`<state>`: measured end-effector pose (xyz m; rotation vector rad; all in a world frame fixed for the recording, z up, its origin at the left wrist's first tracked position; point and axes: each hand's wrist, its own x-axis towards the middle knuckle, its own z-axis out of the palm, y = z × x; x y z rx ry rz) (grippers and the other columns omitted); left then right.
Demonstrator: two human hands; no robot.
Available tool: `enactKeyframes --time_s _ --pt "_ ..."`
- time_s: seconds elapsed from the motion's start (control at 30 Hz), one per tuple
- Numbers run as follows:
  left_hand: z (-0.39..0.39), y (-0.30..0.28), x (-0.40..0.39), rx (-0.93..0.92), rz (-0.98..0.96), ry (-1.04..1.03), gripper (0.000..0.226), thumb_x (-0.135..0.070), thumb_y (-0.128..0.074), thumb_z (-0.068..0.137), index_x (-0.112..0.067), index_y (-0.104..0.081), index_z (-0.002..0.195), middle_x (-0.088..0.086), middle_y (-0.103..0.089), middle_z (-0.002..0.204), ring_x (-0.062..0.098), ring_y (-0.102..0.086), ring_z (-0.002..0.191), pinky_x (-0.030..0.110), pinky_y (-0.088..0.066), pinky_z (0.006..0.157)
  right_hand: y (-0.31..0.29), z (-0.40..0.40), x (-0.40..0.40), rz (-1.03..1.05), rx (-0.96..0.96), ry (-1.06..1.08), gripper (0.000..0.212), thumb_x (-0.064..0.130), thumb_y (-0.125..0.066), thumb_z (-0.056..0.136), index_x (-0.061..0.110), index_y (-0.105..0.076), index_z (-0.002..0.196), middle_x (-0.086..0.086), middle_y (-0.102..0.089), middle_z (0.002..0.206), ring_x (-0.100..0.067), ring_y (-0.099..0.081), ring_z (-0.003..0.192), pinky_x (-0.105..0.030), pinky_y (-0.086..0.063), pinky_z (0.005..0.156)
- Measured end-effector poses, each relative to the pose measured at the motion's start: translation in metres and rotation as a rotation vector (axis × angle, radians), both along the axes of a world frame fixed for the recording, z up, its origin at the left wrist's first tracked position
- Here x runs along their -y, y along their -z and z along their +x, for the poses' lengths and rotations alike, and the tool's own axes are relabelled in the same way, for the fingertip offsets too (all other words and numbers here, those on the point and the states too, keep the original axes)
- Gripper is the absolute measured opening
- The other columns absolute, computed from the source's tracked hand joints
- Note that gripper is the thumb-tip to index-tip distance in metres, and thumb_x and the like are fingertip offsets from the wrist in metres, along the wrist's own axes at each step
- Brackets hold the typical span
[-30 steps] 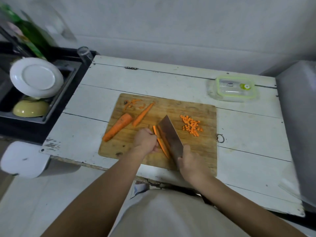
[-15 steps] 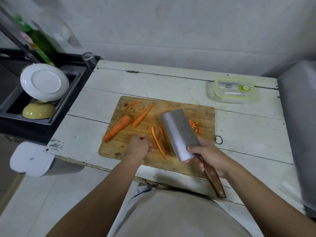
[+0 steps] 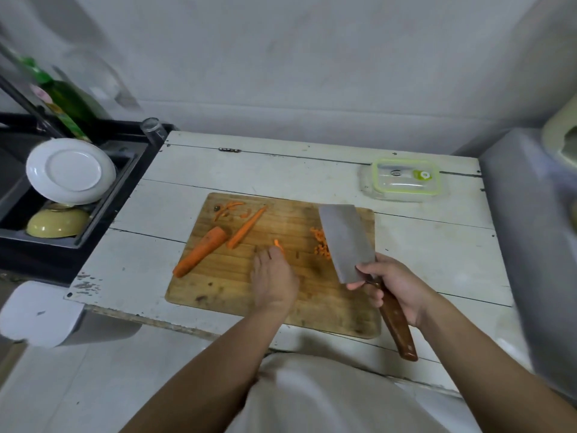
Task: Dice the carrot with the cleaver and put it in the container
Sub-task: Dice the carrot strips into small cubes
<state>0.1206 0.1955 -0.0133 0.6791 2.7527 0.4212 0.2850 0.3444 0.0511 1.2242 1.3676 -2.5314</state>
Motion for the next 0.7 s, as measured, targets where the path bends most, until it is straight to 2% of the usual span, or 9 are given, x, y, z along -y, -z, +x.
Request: enactKeyframes --time_s 0.07,0.17,0.23,0.3,0.37,0.43,0.5,0.57,0.7 --pt "-0.003 0.001 0.007 -0.053 0.02 0.138 0.039 -0.003 -0.065 0.086 -0.015 -0.053 0.12 0.007 -0.058 0.122 0.029 -0.05 0.116 0.039 -0.044 0.098 -0.002 0.004 0.002 0.057 0.012 -0.009 0.022 0.007 -0.05 0.099 0.004 -0.051 0.121 -0.031 -0.068 0.09 -0.013 -0.035 0.04 -0.023 -0.035 0.037" --pt "-0.03 -0.003 0.029 -0.062 0.017 0.325 0.041 0.008 -0.059 0.085 -0.02 -0.059 0.115 0.001 -0.061 0.115 0.025 -0.053 0.112 0.035 -0.044 0.093 -0.003 0.01 0.008 0.234 0.086 -0.058 0.018 0.008 -0.051 0.099 0.006 -0.052 0.116 -0.029 -0.071 0.086 -0.019 -0.037 0.04 -0.026 -0.035 0.041" --pt "-0.057 -0.007 0.048 -0.036 -0.036 0.467 0.041 0.004 -0.06 0.087 -0.024 -0.061 0.117 -0.004 -0.061 0.117 0.02 -0.055 0.113 0.035 -0.048 0.094 -0.005 0.014 0.016 0.404 0.152 -0.137 0.015 0.007 -0.052 0.095 0.01 -0.054 0.109 -0.023 -0.072 0.079 -0.023 -0.041 0.041 -0.034 -0.036 0.046" --pt "-0.079 -0.008 0.065 -0.023 -0.036 0.569 0.038 -0.01 -0.065 0.089 -0.026 -0.06 0.124 -0.006 -0.058 0.124 0.016 -0.054 0.118 0.036 -0.049 0.1 -0.004 0.015 0.028 0.523 0.221 -0.206 0.019 0.008 -0.049 0.089 0.017 -0.053 0.105 -0.022 -0.069 0.071 -0.026 -0.047 0.04 -0.039 -0.037 0.048" --pt "-0.087 -0.006 0.072 -0.021 -0.006 0.632 0.039 -0.025 -0.064 0.094 -0.025 -0.059 0.133 -0.006 -0.056 0.13 0.015 -0.05 0.123 0.034 -0.046 0.104 0.0 0.011 0.041 0.627 0.311 -0.252 0.017 0.012 -0.048 0.091 0.021 -0.047 0.106 -0.021 -0.068 0.067 -0.027 -0.054 0.039 -0.032 -0.042 0.044" --pt "-0.088 0.0 0.07 -0.046 -0.001 0.712 0.041 -0.034 -0.064 0.097 -0.024 -0.059 0.136 -0.006 -0.056 0.129 0.015 -0.047 0.123 0.034 -0.043 0.105 0.005 0.004 0.056 0.759 0.393 -0.264 0.012 0.018 -0.049 0.094 0.02 -0.045 0.105 -0.013 -0.069 0.073 -0.023 -0.061 0.043 -0.03 -0.047 0.042" --pt "-0.087 0.009 0.063 -0.063 0.067 0.758 0.03 -0.032 -0.064 0.098 -0.023 -0.065 0.126 -0.007 -0.057 0.121 0.015 -0.048 0.114 0.037 -0.045 0.101 0.006 -0.003 0.069 0.911 0.466 -0.288 0.018 0.024 -0.05 0.094 0.021 -0.045 0.112 -0.004 -0.064 0.079 -0.027 -0.064 0.059 -0.034 -0.052 0.053" --pt "-0.087 0.015 0.056 -0.049 0.131 0.726 0.017 -0.029 -0.064 0.098 -0.021 -0.068 0.112 -0.007 -0.058 0.111 0.014 -0.05 0.106 0.037 -0.048 0.094 0.003 -0.009 0.078 1.024 0.528 -0.287 0.023 0.024 -0.051 0.095 0.025 -0.047 0.118 0.004 -0.053 0.075 -0.029 -0.056 0.069 -0.033 -0.043 0.06" --pt "-0.085 0.023 0.046 -0.094 0.216 0.686 0.021 -0.035 -0.068 0.094 -0.016 -0.07 0.104 -0.002 -0.058 0.101 0.018 -0.053 0.098 0.035 -0.05 0.086 -0.005 -0.027 0.095 1.145 0.617 -0.263 0.004 0.021 -0.05 0.097 0.023 -0.051 0.1 0.006 -0.044 0.068 -0.029 -0.049 0.071 -0.033 -0.037 0.059"
